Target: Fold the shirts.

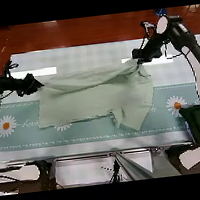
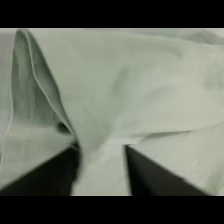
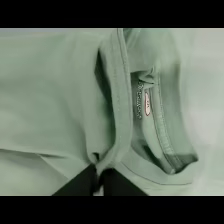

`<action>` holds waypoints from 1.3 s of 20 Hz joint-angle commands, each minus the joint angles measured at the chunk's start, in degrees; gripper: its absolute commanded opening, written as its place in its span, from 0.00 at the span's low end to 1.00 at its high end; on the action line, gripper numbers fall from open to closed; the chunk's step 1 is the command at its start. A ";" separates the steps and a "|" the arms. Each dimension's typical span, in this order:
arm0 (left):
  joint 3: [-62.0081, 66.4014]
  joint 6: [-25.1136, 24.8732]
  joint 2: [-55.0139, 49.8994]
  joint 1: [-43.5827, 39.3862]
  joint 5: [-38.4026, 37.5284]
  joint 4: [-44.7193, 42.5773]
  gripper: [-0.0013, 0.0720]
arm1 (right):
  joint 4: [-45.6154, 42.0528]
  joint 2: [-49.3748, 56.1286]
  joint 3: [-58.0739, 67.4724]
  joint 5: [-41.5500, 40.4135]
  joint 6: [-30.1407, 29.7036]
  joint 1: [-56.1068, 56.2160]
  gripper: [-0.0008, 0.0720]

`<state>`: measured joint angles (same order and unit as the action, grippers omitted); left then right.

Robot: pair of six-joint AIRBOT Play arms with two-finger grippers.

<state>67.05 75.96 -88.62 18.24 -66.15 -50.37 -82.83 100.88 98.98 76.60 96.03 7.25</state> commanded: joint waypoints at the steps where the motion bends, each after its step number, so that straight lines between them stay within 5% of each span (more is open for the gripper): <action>1: 1.29 0.31 -0.39 1.18 -5.25 -1.42 0.72 | -2.45 -1.14 -1.49 3.56 -4.74 0.02 0.45; 4: 6.34 -0.48 -0.20 5.62 -17.86 -7.10 0.72 | -13.84 -5.25 -1.49 15.96 -13.03 -0.83 0.59; 5: 6.62 -0.48 0.42 7.32 -21.27 -8.74 0.72 | -16.02 -6.80 -1.49 19.89 -11.47 -2.29 0.59; 9: -3.80 -2.38 6.88 13.57 -24.30 -10.12 0.72 | -10.10 -11.52 -5.01 26.32 -11.47 -9.94 0.64; 12: -17.00 -3.56 10.82 18.78 -21.94 -10.12 0.85 | -1.68 -16.04 -14.99 21.40 -14.84 -16.11 0.69; 18: -24.70 -7.85 10.54 21.24 -17.03 -10.12 0.85 | 17.11 -21.07 -28.06 7.21 -20.74 -25.14 0.69; 26: -24.68 -7.76 8.85 12.13 -9.18 -8.33 0.85 | 20.02 -21.11 -28.41 5.46 -21.79 -25.64 0.69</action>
<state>42.61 68.36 -78.91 33.61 -78.76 -59.92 -65.04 79.90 70.96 83.18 74.74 -18.11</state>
